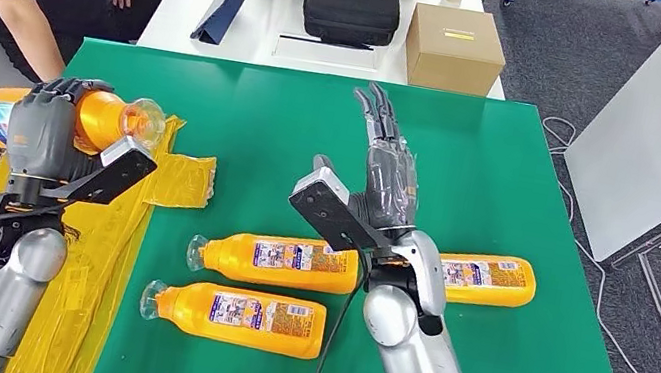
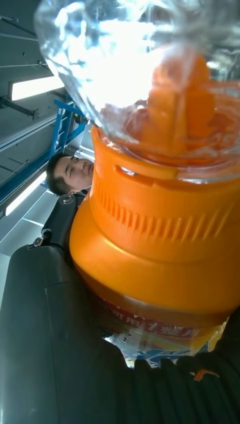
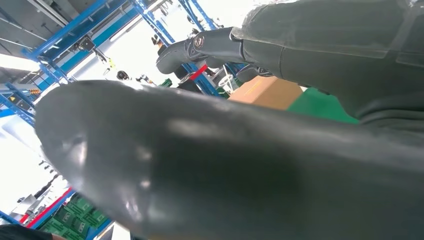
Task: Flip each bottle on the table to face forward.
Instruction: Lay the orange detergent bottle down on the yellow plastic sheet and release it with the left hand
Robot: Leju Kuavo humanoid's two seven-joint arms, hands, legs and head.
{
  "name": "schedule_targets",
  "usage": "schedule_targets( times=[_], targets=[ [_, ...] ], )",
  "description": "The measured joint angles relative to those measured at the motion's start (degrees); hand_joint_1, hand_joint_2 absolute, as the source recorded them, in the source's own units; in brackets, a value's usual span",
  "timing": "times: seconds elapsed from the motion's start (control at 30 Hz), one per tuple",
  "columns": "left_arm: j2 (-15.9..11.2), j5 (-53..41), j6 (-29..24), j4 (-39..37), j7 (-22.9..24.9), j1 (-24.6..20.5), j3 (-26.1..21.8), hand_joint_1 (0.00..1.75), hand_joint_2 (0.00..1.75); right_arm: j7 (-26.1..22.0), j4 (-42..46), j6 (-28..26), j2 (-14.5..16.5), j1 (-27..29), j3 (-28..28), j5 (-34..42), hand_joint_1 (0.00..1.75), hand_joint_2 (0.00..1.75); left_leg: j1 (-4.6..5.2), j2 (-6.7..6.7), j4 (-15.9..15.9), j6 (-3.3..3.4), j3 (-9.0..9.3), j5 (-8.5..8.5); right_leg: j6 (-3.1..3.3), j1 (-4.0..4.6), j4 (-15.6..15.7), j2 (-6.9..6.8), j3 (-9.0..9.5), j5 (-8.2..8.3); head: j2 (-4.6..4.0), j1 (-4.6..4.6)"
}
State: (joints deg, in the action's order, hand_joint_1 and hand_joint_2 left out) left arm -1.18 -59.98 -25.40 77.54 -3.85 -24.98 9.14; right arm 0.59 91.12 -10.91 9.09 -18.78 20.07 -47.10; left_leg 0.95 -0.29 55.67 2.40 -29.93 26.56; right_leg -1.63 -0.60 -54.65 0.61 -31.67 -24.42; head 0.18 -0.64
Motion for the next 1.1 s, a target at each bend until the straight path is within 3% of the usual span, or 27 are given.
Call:
schedule_targets(
  times=[0.37, 0.53, 0.73, 0.9, 1.1],
  targets=[
    [-0.1, -0.7, -0.2, -0.6, 0.2, -0.1, 0.0, 1.75, 1.75, 0.0, 0.2, 0.0, 0.0, 0.0, 0.0, 0.0, 0.0, 0.0, 0.0, 0.0, 0.0, 0.0, 0.0, 0.0, 0.0, 0.0, 0.0, 0.0, 0.0, 0.0, 0.0, 0.0],
    [-0.5, -14.1, -1.6, -2.0, 3.8, -0.1, 0.5, 1.75, 1.75, -0.3, 0.2, 0.3, 0.0, 0.0, 0.0, 0.3, 0.0, 0.0, 0.0, 0.0, 0.0, 0.0, 0.0, 0.0, 0.0, 0.0, 0.0, 0.0, 0.0, 0.0, 0.0, 0.0],
    [-0.8, -27.8, -3.2, -10.6, 8.9, 0.4, 2.7, 1.75, 1.75, -1.3, 0.1, 1.9, 0.0, 0.0, 0.0, 1.2, 0.0, 0.0, 0.0, 0.0, 0.0, 0.0, 0.0, 0.0, 0.0, 0.0, 0.0, 0.0, -0.01, 0.0, 0.0, -0.01],
    [-0.7, -29.7, -4.4, -21.3, 12.5, -0.1, 5.1, 1.75, 1.75, -3.3, -0.1, 2.7, -0.5, 0.2, 0.0, 3.6, 0.0, 0.0, 0.0, 0.0, 0.0, 0.0, 0.0, 0.0, 0.0, 0.0, 0.0, 0.0, -0.02, 0.0, 0.01, -0.01],
    [0.0, -29.7, -7.0, -30.8, 12.8, -1.9, 6.6, 1.75, 1.75, -4.2, -0.6, 2.5, -1.4, 0.9, 0.1, 4.3, 0.0, 0.0, 0.0, 0.0, 0.0, 0.0, -0.04, 0.0, 0.0, 0.0, 0.0, 0.0, -0.04, 0.0, 0.0, -0.01]
  ],
)
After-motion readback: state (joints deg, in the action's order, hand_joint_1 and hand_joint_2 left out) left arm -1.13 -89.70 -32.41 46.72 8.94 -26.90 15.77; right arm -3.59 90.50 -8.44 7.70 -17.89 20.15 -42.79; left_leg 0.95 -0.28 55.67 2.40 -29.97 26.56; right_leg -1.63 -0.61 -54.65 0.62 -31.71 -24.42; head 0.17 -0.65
